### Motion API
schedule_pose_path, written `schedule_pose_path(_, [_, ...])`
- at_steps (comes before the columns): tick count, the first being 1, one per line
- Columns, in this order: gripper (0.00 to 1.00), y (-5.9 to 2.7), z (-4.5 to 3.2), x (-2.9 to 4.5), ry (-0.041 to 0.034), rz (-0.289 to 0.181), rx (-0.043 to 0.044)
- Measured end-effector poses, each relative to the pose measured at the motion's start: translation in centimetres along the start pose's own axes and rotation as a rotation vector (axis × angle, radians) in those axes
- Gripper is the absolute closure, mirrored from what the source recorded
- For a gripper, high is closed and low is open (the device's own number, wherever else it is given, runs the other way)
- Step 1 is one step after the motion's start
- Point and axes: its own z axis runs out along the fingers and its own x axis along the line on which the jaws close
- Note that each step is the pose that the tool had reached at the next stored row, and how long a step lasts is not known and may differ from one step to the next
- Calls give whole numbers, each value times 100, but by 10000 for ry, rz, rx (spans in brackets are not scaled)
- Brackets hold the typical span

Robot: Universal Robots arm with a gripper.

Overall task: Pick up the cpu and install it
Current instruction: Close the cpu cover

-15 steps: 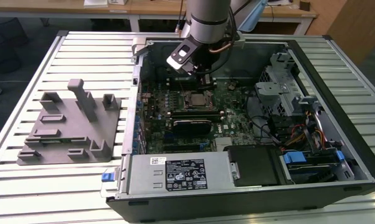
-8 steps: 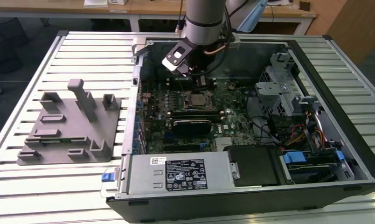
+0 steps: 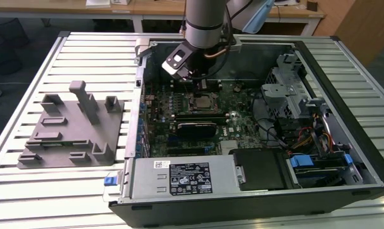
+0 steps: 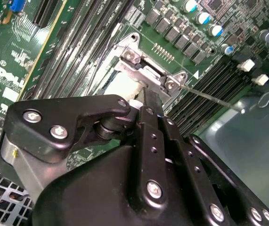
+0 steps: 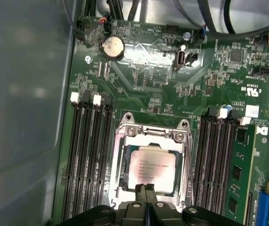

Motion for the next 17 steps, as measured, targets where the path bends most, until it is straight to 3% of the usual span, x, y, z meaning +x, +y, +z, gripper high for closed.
schedule_pose_path(17, [89,-50,160,5,-1,0,3])
